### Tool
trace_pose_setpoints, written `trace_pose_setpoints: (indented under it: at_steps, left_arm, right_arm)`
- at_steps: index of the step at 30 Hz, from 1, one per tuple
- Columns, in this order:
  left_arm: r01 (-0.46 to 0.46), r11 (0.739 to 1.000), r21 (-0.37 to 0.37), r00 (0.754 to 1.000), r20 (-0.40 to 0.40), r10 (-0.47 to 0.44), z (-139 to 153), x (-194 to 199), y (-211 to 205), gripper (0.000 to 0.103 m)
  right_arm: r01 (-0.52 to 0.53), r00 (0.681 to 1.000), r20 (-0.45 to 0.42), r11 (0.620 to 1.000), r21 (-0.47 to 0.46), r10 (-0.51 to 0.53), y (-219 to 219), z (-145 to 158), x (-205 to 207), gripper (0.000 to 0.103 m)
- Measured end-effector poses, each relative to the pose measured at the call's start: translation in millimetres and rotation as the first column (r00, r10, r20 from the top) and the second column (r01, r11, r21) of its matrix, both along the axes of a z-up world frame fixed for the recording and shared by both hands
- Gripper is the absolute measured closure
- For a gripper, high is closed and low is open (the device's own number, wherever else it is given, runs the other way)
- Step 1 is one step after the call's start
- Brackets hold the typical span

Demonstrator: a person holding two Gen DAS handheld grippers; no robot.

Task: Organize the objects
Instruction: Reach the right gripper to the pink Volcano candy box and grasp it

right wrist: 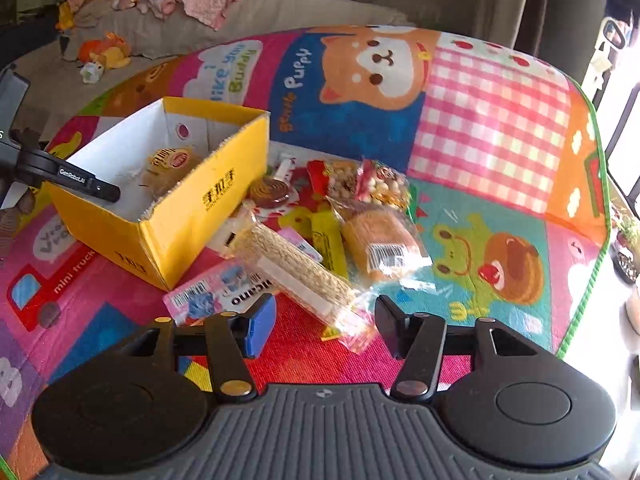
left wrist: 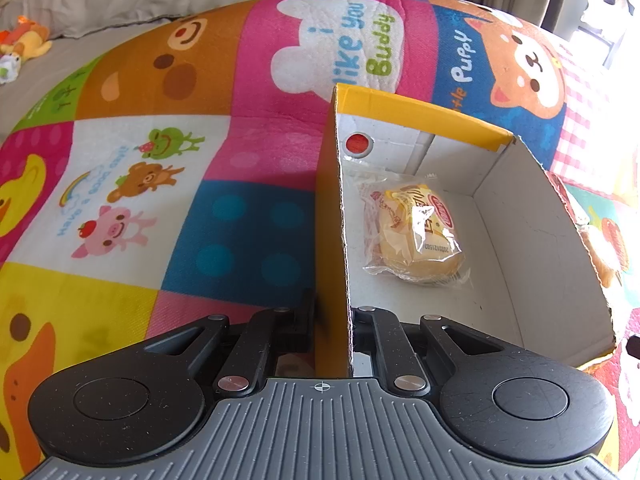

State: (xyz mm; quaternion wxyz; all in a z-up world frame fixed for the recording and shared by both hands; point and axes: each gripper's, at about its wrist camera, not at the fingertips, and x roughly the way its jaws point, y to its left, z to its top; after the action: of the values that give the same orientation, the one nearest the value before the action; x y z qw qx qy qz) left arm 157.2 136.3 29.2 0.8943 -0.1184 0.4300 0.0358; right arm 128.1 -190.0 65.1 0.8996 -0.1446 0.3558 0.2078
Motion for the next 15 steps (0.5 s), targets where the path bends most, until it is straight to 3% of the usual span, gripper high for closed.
trace_pose_setpoints:
  at_steps: [7,10,15]
  left_arm:
    - [-0.005,1.0,0.0,1.0,-0.004,0.005,0,1,0,0.092]
    - [-0.005,1.0,0.001,1.0,-0.004,0.005,0,1,0,0.092]
    - [0.006,1.0,0.01,1.0,0.003,-0.006,0,1,-3,0.092]
  right_arm:
    - [-0.061,0.997,0.042,0.998,-0.028,0.062,31,-14,23,0.035]
    - [-0.045,0.999,-0.004,0.999,-0.002,0.045,27,-19,36,0.035]
    - [0.028,0.991,-0.134,0.995,0.1,-0.014,6,-25,29,0.054]
